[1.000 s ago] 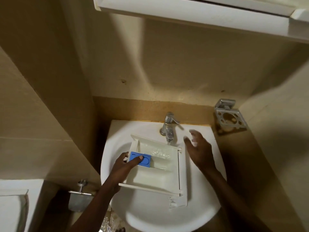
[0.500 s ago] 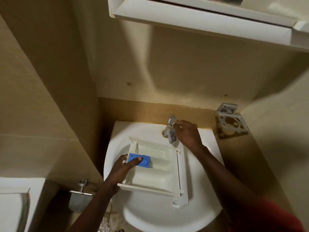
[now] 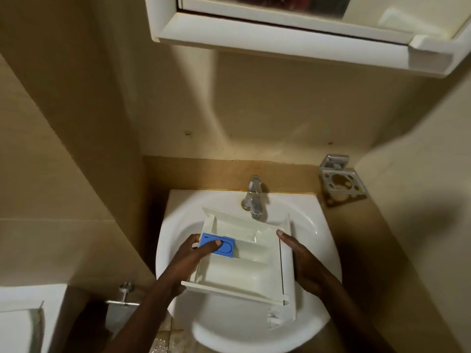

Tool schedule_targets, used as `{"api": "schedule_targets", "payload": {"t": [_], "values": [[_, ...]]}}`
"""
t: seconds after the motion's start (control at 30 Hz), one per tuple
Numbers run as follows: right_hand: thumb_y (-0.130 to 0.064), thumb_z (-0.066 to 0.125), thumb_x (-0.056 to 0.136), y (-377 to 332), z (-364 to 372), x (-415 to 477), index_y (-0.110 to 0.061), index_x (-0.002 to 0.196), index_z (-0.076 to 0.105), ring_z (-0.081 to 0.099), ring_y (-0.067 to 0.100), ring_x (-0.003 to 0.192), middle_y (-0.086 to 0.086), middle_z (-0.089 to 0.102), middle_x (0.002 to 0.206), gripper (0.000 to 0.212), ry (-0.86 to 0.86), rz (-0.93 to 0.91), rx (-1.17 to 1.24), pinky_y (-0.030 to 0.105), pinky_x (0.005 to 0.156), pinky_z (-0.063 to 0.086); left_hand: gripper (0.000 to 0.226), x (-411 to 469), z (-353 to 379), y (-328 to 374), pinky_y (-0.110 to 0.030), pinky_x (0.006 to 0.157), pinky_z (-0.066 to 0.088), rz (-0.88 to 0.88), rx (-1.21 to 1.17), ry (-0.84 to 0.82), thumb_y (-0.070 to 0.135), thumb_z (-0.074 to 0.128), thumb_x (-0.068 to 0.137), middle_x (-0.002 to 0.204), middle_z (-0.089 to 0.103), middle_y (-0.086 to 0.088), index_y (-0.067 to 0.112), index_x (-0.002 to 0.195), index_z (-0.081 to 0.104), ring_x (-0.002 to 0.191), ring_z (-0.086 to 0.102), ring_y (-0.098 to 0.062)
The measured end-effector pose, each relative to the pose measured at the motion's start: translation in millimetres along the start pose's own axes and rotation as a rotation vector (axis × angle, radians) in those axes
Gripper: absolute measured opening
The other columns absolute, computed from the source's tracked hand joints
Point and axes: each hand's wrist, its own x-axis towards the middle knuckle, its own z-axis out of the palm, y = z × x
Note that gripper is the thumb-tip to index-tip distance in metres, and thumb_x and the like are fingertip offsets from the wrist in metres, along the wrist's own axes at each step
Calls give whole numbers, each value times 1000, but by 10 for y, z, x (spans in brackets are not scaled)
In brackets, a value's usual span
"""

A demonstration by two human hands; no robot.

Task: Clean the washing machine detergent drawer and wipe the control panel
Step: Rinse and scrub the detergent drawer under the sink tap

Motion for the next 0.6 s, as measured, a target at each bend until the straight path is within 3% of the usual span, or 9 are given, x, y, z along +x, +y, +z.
{"api": "schedule_targets", "payload": {"t": [0.1, 0.17, 0.3, 0.4, 0.47, 0.53, 0.6], "values": [[-78, 55, 74, -196, -94, -111, -50, 131, 50, 50, 21, 129, -11, 56, 138, 64, 163, -123, 70, 60, 107, 34, 43, 38, 21, 121, -38, 92, 53, 4, 25, -122, 40, 77, 79, 109, 75, -5, 18, 115, 67, 102, 71, -25], [-68, 49, 83, -334, -205, -186, -47, 128, 55, 50, 19, 127, -11, 57, 135, 50, 180, -165, 13, 58, 109, 32, 50, 63, 15, 236, -45, 99, 51, -6, 57, -202, 43, 78, 75, 113, 74, -10, 17, 116, 68, 105, 69, -30], [-49, 61, 80, -633, -423, -314, -29, 117, 69, 58, 23, 120, 5, 64, 128, 43, -92, -26, -314, 44, 108, 39, 49, 122, 29, 460, -45, 101, 50, 2, 168, -317, 37, 76, 78, 116, 73, -11, 13, 119, 67, 108, 68, -31], [-52, 78, 68, -800, -541, -296, -27, 126, 64, 45, 28, 134, 9, 54, 140, 65, -276, 135, -543, 51, 118, 26, 44, 153, 48, 511, -45, 104, 48, -3, 215, -368, 34, 73, 83, 118, 72, -9, 13, 121, 66, 110, 67, -29], [-39, 70, 82, -929, -563, -294, -20, 135, 57, 39, 30, 139, 11, 50, 145, 58, -366, 130, -555, 49, 120, 20, 47, 160, 74, 506, -47, 105, 47, -14, 228, -375, 37, 73, 81, 118, 72, -9, 13, 121, 66, 110, 67, -29], [-26, 58, 93, -1048, -524, -304, -12, 141, 49, 40, 25, 139, 9, 49, 146, 51, -441, 112, -548, 42, 120, 24, 51, 165, 117, 493, -49, 106, 46, -25, 249, -403, 39, 75, 79, 118, 72, -9, 15, 122, 64, 110, 67, -30], [-34, 65, 90, -1104, -387, -310, -16, 138, 52, 43, 22, 137, 8, 51, 144, 53, -467, 151, -625, 42, 119, 26, 54, 180, 156, 479, -51, 106, 46, -54, 266, -429, 41, 77, 77, 120, 71, -10, 17, 124, 64, 111, 67, -31]]}}
